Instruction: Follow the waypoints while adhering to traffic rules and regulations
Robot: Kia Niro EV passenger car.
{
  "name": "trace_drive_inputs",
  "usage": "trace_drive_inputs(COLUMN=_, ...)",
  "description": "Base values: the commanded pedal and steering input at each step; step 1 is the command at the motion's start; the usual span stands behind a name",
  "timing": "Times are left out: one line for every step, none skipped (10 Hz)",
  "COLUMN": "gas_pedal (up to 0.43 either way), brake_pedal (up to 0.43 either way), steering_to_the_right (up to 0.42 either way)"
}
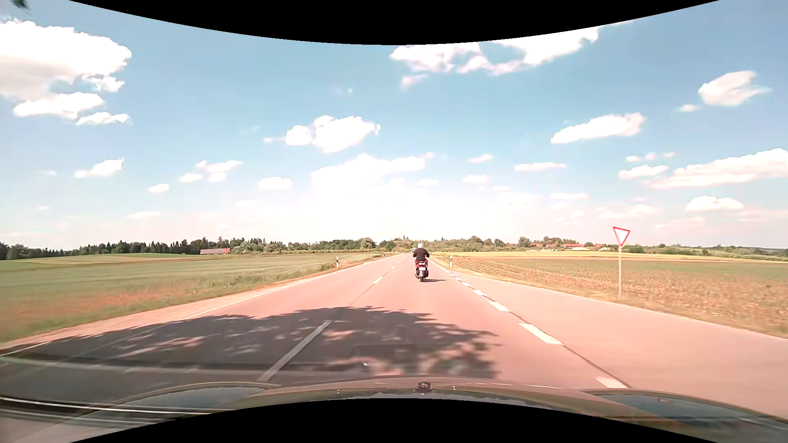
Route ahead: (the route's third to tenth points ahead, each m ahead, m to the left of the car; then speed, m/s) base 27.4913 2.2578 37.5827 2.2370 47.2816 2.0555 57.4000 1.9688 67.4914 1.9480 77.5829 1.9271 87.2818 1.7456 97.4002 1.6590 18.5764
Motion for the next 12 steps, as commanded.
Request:
trace_drive_inputs(gas_pedal=0.118, brake_pedal=0.012, steering_to_the_right=-0.001)
trace_drive_inputs(gas_pedal=0.118, brake_pedal=0.012, steering_to_the_right=-0.001)
trace_drive_inputs(gas_pedal=0.118, brake_pedal=0.012, steering_to_the_right=-0.001)
trace_drive_inputs(gas_pedal=0.118, brake_pedal=0.012, steering_to_the_right=-0.001)
trace_drive_inputs(gas_pedal=0.118, brake_pedal=0.012, steering_to_the_right=-0.001)
trace_drive_inputs(gas_pedal=0.118, brake_pedal=0.012, steering_to_the_right=0.000)
trace_drive_inputs(gas_pedal=0.130, brake_pedal=0.012, steering_to_the_right=0.000)
trace_drive_inputs(gas_pedal=0.130, brake_pedal=0.012, steering_to_the_right=-0.001)
trace_drive_inputs(gas_pedal=0.157, brake_pedal=0.012, steering_to_the_right=0.000)
trace_drive_inputs(gas_pedal=0.169, brake_pedal=0.012, steering_to_the_right=0.000)
trace_drive_inputs(gas_pedal=0.169, brake_pedal=0.012, steering_to_the_right=0.002)
trace_drive_inputs(gas_pedal=0.169, brake_pedal=0.012, steering_to_the_right=0.003)
